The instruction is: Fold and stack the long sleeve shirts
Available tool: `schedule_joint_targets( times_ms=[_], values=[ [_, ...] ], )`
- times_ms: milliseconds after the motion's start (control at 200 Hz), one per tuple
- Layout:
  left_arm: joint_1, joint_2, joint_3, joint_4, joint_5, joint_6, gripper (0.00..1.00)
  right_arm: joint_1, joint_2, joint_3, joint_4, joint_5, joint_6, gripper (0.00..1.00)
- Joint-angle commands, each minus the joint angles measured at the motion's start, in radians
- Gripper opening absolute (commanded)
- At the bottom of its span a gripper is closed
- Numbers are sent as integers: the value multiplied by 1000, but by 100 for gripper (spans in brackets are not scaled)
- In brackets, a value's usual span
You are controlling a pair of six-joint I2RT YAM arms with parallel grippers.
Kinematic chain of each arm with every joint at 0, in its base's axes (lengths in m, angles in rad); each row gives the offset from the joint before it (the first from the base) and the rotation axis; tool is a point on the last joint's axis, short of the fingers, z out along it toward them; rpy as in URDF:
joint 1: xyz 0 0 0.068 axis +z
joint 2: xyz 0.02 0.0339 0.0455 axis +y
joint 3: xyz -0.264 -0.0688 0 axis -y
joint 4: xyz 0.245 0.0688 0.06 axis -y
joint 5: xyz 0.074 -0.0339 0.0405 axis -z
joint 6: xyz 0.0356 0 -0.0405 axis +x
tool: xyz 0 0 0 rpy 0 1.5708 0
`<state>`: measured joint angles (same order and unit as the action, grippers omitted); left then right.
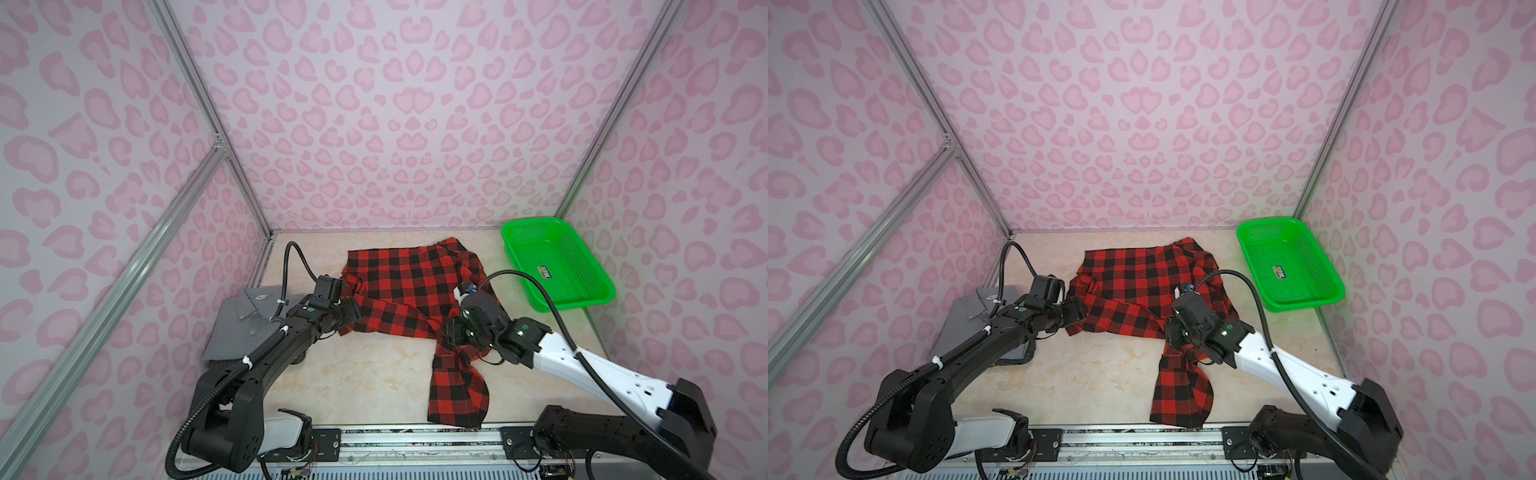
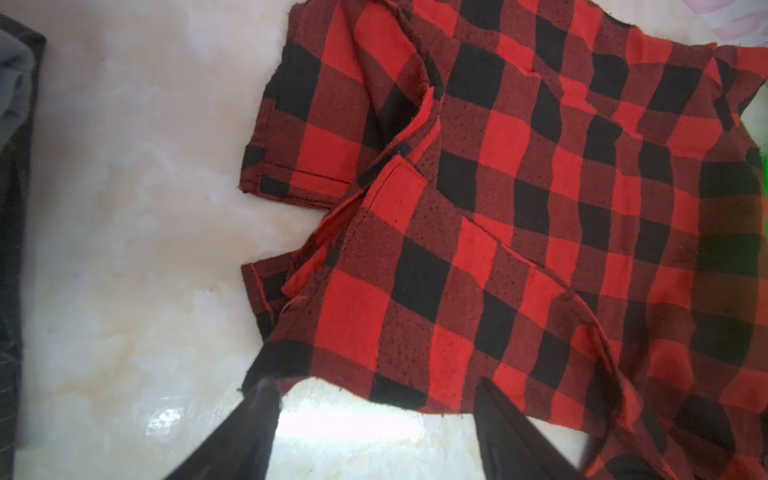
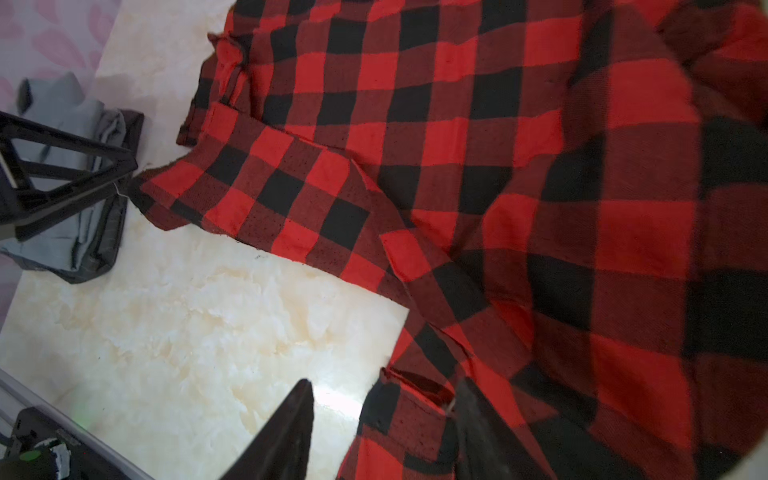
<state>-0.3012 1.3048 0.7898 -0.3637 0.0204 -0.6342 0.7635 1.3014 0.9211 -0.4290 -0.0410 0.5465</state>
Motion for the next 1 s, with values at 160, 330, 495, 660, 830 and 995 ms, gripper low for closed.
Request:
schedule_joint_targets(
  times_ms=[160, 330, 495, 660, 830, 995],
  values=[
    [0, -142, -57, -41, -65, 14, 77, -37, 392, 220, 102, -113, -231, 57],
    [2, -201, -48, -86, -73, 18, 79, -82, 537, 308, 98, -93, -273, 57],
    [3, -238, -45, -110, -70, 18, 82, -102, 640, 371, 72, -59, -309, 55],
    [5, -272, -40, -134, -76, 22, 83, -104, 681, 377, 82, -116, -328, 43],
    [6, -306, -41, -162, -86, 25, 83, -98, 663, 352, 76, -145, -337, 8],
    [7, -340, -37, -188, -109, 22, 83, -2, 505, 248, 88, -140, -375, 0]
  ],
)
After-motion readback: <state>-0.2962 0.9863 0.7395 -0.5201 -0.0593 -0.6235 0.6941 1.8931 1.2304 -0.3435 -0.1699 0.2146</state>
